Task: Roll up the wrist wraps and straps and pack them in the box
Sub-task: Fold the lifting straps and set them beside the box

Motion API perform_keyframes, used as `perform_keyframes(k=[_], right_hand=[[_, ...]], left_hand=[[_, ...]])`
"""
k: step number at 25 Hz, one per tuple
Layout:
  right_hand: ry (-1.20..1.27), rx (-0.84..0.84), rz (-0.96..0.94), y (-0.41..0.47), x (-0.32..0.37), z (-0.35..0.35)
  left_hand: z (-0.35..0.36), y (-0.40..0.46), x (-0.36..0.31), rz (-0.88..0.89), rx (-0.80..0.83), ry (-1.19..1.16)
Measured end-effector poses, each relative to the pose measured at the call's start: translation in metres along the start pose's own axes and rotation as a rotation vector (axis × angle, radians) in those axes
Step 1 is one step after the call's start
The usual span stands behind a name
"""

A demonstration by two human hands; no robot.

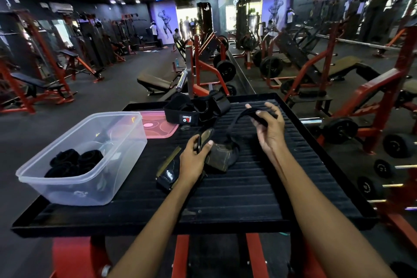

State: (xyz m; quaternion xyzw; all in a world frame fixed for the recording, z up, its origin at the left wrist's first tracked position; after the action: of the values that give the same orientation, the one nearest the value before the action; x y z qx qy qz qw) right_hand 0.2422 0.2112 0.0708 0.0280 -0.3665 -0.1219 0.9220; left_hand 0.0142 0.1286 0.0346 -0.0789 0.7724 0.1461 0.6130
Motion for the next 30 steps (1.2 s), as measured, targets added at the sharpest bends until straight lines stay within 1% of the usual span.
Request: perform_keyframes(k=[1, 2, 5, 7, 8, 11, 13, 15, 17, 21, 24, 28, 30], right_hand=[[0.085, 0.030, 0.060, -0.001, -0.003, 0.004], [0.109, 0.053, 0.095, -0.003, -0.006, 0.008], [0.028, 0.114, 0.120, -0.014, -0.009, 0.022], [-0.169, 0.185, 0.118, -0.023, -0.017, 0.032], [-0.274, 0.254, 0.101, -0.029, -0.022, 0.040], [-0.608, 0.527, -0.053, -0.046, -0.039, 0.066], [-0.805, 0.598, -0.106, -0.051, -0.047, 0.072], [-0.848, 0.555, -0.022, -0.048, -0.052, 0.066], [-0.858, 0.519, 0.049, -0.044, -0.057, 0.059], [-0.989, 0.522, -0.059, -0.046, -0.054, 0.064], [-1.022, 0.499, -0.117, -0.049, -0.047, 0.066], [-1.140, 0.568, -0.226, -0.054, -0.041, 0.074], [-1.134, 0.575, -0.245, -0.055, -0.039, 0.076]], left_hand=[[0.000, 0.000, 0.001, -0.005, -0.001, -0.002], [0.001, 0.000, 0.001, -0.011, 0.002, -0.011], [0.001, 0.002, 0.003, -0.022, 0.019, -0.049], [0.002, 0.003, 0.003, -0.005, 0.026, -0.063], [0.002, 0.004, 0.004, 0.005, 0.022, -0.074], [0.000, 0.004, 0.004, 0.033, 0.009, -0.086], [-0.001, 0.005, 0.002, 0.040, 0.007, -0.128], [0.000, 0.007, 0.003, 0.025, 0.037, -0.218], [0.002, 0.009, 0.006, 0.016, 0.060, -0.251], [0.005, 0.008, 0.003, 0.078, 0.084, -0.239], [0.008, 0.007, 0.002, 0.127, 0.117, -0.200], [0.010, 0.001, -0.004, 0.219, 0.160, -0.106], [0.009, -0.003, -0.010, 0.267, 0.163, -0.059]])
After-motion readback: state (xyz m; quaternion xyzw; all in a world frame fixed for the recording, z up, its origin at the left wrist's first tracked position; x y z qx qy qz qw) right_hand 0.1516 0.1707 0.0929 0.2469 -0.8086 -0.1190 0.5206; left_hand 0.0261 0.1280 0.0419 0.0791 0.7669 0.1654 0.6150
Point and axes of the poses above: each hand's wrist, its own y-axis towards the middle knuckle, its own z-axis out of the palm, x = y × z, the point moved 8 cm from there along y, towards the middle knuckle
